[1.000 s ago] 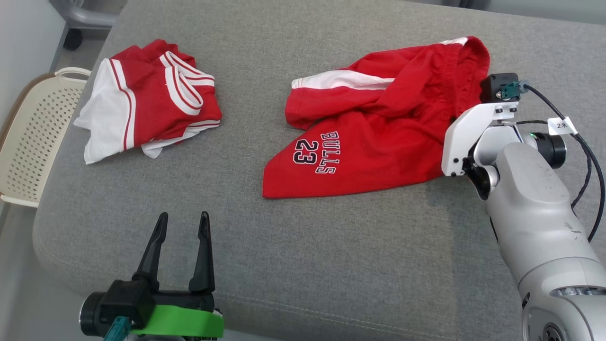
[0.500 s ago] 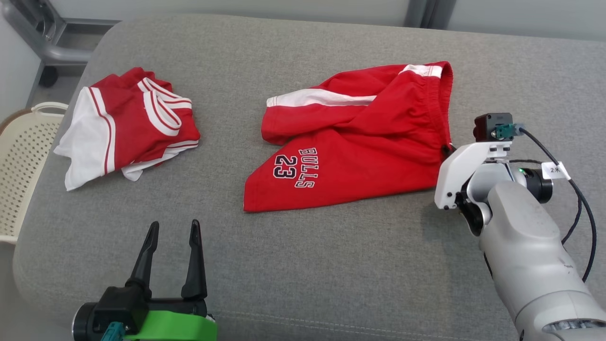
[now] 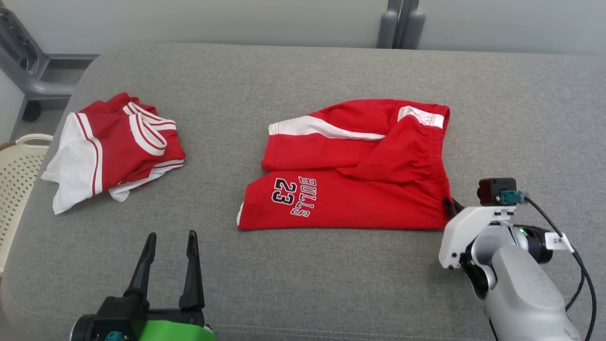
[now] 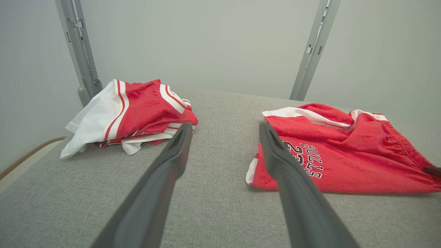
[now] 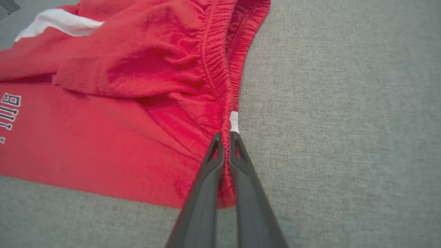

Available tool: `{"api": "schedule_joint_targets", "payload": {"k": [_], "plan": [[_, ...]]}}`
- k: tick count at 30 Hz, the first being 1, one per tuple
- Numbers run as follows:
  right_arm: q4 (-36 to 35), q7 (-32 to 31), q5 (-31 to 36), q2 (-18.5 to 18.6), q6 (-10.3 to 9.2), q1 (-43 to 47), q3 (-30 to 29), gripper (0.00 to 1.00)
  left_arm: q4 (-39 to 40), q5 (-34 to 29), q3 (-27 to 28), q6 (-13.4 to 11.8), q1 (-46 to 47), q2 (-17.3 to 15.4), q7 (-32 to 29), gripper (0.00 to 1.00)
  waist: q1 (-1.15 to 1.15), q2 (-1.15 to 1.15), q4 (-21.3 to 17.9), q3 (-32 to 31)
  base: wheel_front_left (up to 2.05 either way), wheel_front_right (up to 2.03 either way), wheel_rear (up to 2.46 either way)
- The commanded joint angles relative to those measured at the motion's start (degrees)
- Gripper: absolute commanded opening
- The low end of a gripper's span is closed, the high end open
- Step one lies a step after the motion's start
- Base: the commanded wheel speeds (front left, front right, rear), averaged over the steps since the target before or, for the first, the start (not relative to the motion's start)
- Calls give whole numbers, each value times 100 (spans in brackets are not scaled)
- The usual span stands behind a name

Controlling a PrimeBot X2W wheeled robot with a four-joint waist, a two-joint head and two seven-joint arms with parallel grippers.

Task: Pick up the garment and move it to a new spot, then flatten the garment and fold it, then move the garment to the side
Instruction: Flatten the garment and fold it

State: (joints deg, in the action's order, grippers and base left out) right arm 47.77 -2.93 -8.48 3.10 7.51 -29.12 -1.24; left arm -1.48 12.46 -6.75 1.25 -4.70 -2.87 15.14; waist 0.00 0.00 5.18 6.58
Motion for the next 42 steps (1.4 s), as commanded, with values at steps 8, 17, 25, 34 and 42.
{"api": "schedule_joint_targets", "payload": {"k": [8, 17, 25, 34, 42], "plan": [[-1012, -355, 68, 23, -4, 1050, -131, 0, -21, -72, 25, -8, -211, -4, 5, 100, 0, 0, -122, -245, 0, 0, 0], [-1870, -803, 210, 11, -4, 1736, -302, 0, -74, -74, 20, -4, -314, -4, 5, 100, 0, 0, -166, -426, 0, 0, 0], [-2412, -973, 206, -10, -5, 2135, -460, 100, -182, -83, 45, -22, -384, -5, 5, 100, 0, 0, -203, -540, 0, 0, 0], [-2995, -206, -196, -17, -4, 2592, -434, 100, -569, -99, 289, -108, -354, -6, 3, 100, 0, 0, -266, -765, 0, 0, 0], [-3203, 545, -313, -18, -4, 2864, -260, 100, -919, -99, 492, -139, -261, -46, 3, 100, 0, 0, -327, -953, 0, 0, 0]]}}
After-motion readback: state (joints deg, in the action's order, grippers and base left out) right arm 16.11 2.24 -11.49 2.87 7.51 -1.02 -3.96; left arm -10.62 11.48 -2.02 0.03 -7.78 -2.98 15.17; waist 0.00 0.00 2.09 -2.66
